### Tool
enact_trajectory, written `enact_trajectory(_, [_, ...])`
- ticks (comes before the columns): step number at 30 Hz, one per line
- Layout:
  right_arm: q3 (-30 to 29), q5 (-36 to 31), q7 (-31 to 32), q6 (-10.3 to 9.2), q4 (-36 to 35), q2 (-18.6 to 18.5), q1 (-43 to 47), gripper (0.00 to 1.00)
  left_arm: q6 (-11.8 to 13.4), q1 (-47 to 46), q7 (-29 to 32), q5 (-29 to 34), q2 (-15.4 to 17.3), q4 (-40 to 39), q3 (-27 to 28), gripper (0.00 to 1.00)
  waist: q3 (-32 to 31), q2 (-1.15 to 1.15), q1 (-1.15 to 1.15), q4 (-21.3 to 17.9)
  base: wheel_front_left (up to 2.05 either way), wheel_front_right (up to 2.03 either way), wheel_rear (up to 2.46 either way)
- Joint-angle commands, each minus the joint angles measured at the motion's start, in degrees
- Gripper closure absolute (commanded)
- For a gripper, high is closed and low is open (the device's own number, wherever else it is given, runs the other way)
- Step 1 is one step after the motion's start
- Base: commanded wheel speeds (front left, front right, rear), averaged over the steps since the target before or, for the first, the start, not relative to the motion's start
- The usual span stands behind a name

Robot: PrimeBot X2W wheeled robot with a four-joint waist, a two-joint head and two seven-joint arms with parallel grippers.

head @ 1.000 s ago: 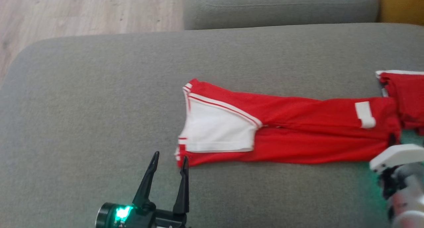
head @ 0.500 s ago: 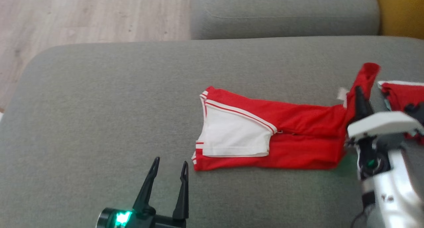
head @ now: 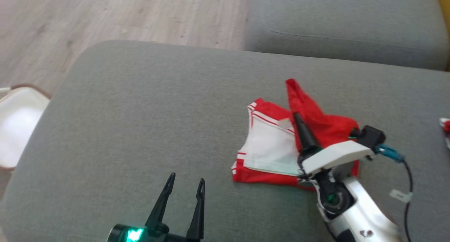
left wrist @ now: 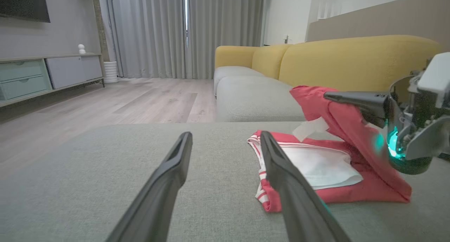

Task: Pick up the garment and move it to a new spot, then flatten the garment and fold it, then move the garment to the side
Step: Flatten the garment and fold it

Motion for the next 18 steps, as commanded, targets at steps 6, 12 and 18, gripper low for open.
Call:
enact_trajectory(6, [10.5, 7.0, -5.1, 0.39, 4.7, 0.3, -9.6, 1.00, -0.1, -2.1, -0.5, 0.5, -0.7, -1.5, 0.8, 0.00, 0.9, 0.00, 0.00, 3.3, 0.00, 0.00, 0.00])
enact_trajectory(12, [18.6, 12.8, -7.2, 0.39, 10.2, 0.3, -13.1, 1.00, 0.4, -2.7, -0.5, 0.1, -0.7, -1.5, 0.4, 0.00, 1.8, 0.00, 0.00, 4.4, 0.00, 0.00, 0.00])
enact_trajectory(18, [26.1, 16.9, -8.9, 0.39, 13.2, 0.3, -15.0, 0.00, 1.1, -2.8, -0.5, -0.3, -0.7, -1.3, 0.6, 0.00, 1.7, 0.00, 0.00, 3.9, 0.00, 0.00, 0.00])
